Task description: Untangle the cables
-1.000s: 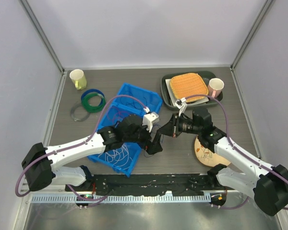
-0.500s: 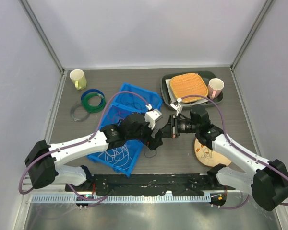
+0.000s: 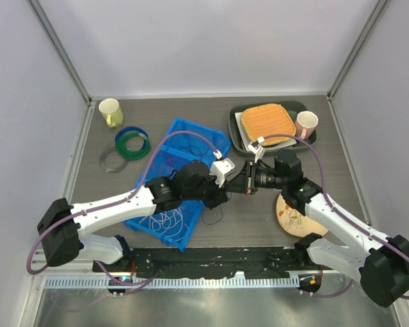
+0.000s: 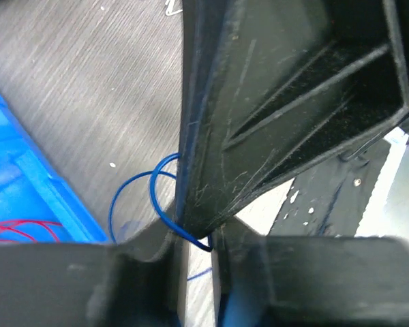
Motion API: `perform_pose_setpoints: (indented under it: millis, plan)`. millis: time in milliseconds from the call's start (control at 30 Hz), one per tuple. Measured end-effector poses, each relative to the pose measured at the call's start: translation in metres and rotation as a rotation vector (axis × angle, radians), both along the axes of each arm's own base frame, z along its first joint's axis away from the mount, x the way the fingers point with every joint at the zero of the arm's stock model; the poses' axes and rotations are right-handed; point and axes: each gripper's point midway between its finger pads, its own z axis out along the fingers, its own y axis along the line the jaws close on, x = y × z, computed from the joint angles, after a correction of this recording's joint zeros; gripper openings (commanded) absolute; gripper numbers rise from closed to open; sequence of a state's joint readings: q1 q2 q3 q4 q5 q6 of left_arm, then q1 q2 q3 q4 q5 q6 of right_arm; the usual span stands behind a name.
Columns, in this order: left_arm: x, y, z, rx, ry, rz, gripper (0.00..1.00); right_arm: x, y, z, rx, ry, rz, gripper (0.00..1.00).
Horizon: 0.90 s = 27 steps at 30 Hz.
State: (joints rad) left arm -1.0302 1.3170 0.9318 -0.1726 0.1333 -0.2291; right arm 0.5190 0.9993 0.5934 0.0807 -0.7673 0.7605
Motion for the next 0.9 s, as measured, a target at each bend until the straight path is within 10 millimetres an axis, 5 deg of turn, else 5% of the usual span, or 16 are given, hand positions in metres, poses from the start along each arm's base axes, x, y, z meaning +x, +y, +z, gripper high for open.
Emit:
perform_pose_setpoints:
  millis: [267,500,700,900]
  plan:
    - [-0.002,0.005,-0.001,-0.001,0.000,0.009,0.00,0.003,-0.002,0.000,-0.007,-0.001,-0.025,0.04]
    - [-0.003,0.016,0.014,-0.062,-0.017,0.067,0.00,0.004,-0.007,-0.015,-0.076,0.028,-0.060,0.64]
    - [0.002,0.025,0.034,-0.122,-0.052,0.131,0.00,0.020,-0.023,-0.020,-0.157,-0.002,-0.204,0.75]
    - [0.021,0.040,0.047,-0.127,-0.080,0.286,0.00,0.042,-0.064,0.004,-0.198,-0.145,-0.492,0.84]
